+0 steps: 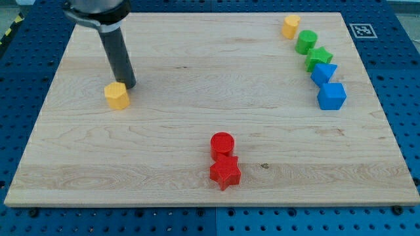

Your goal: Move the hexagon to the bottom left corner

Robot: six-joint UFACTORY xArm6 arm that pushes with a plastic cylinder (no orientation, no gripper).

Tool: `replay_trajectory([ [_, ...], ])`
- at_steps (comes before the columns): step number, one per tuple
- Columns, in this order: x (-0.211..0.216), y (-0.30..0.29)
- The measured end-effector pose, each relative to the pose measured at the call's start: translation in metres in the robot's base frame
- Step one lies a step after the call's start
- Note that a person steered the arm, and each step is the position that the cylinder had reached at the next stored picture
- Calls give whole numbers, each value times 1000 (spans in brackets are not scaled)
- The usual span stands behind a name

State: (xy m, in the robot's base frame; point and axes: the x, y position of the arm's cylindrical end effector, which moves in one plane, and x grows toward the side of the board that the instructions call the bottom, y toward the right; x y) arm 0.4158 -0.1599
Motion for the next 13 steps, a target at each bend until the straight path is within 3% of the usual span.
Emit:
replay_trajectory([
  [4, 83, -28],
  [11, 143, -27],
  [12, 144, -27],
  [13, 87, -27],
])
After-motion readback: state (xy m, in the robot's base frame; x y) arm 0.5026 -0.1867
